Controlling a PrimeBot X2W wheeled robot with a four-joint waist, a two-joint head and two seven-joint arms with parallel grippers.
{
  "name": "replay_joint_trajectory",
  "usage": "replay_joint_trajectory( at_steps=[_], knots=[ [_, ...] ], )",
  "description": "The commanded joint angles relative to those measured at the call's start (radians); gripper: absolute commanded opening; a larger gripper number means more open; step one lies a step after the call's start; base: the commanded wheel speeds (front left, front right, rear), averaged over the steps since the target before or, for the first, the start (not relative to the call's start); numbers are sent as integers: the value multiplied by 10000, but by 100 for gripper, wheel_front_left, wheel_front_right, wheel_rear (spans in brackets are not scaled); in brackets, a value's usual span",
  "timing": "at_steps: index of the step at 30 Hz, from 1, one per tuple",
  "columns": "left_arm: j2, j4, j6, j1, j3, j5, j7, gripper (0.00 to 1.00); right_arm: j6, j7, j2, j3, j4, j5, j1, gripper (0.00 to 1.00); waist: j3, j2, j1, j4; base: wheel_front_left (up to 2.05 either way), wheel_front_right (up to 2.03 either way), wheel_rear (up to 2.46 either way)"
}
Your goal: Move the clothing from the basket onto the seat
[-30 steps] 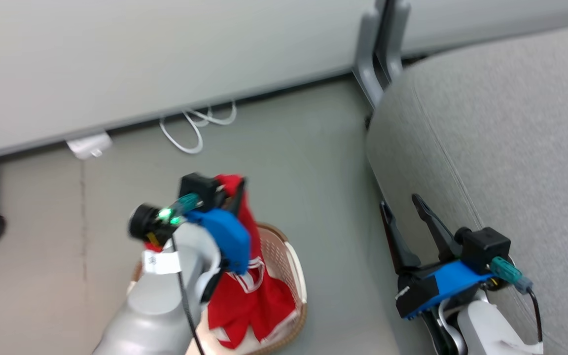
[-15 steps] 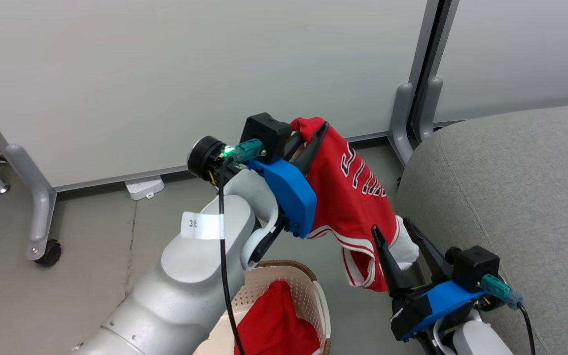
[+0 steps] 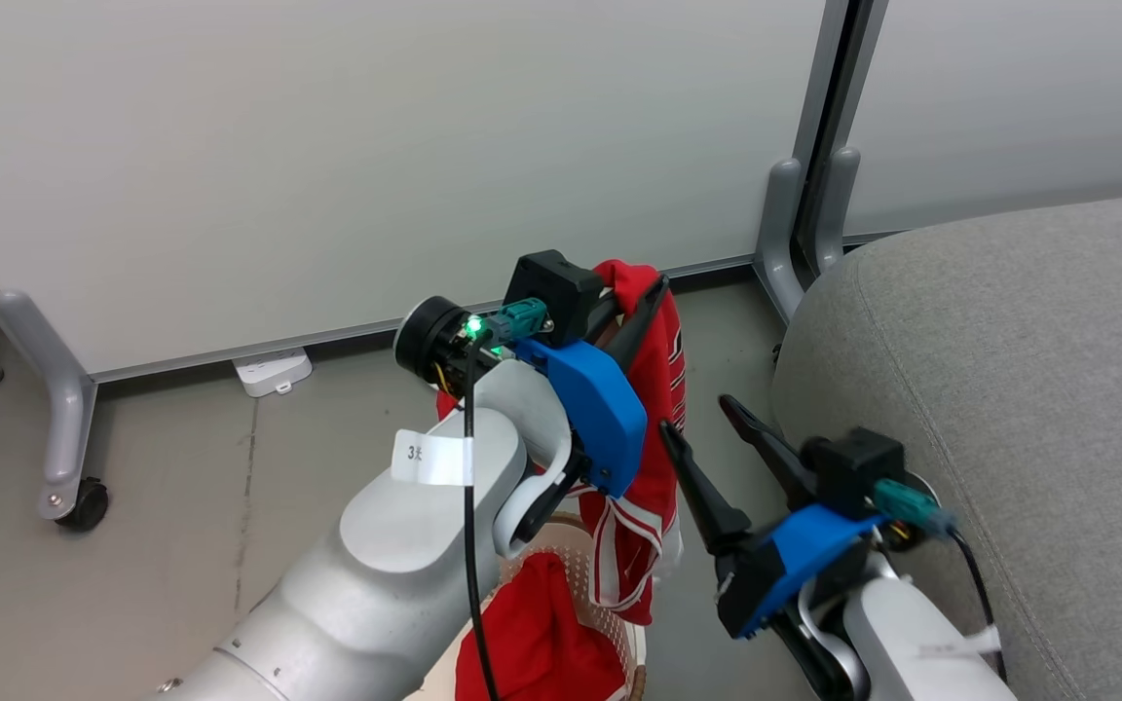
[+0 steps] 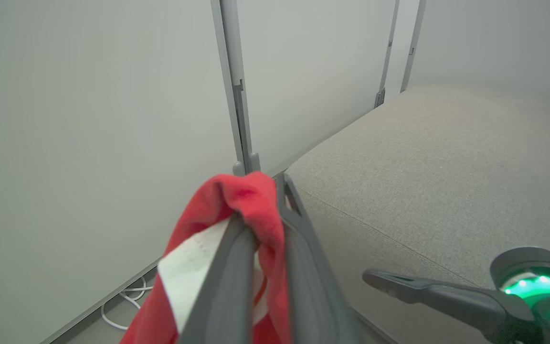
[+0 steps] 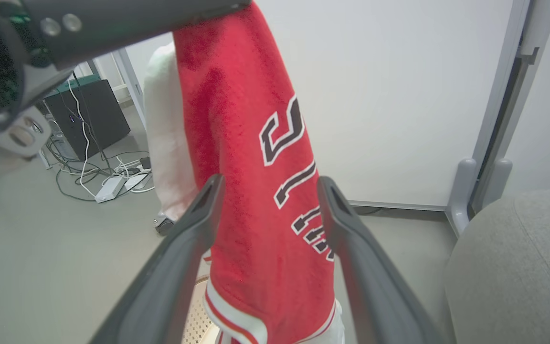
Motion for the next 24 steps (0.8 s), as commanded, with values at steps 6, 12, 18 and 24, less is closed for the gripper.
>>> replay_joint_trajectory(
  at_steps=[6,12,18,24],
  knots=[
    [3,-104,89,-230,-445,-453,-121,0,4,417,-28,950,1531,254,-1553,100,-15,-1,0,90,0,0,0],
    [3,-255,128,-325,-827,-888,-189,0,4,282,-28,1608,3161,792,-2534,100,-58,-1,0,221,0,0,0],
    [0,-231,164,-392,-1047,-1159,-284,0,4,-50,-25,2218,3918,1240,-3093,0,-116,-1,0,266,0,0,0],
    [2,6,244,-509,-1201,-1318,-452,0,4,-393,-25,2636,4479,1663,-3418,0,-175,-1,0,173,0,0,0]
  ],
)
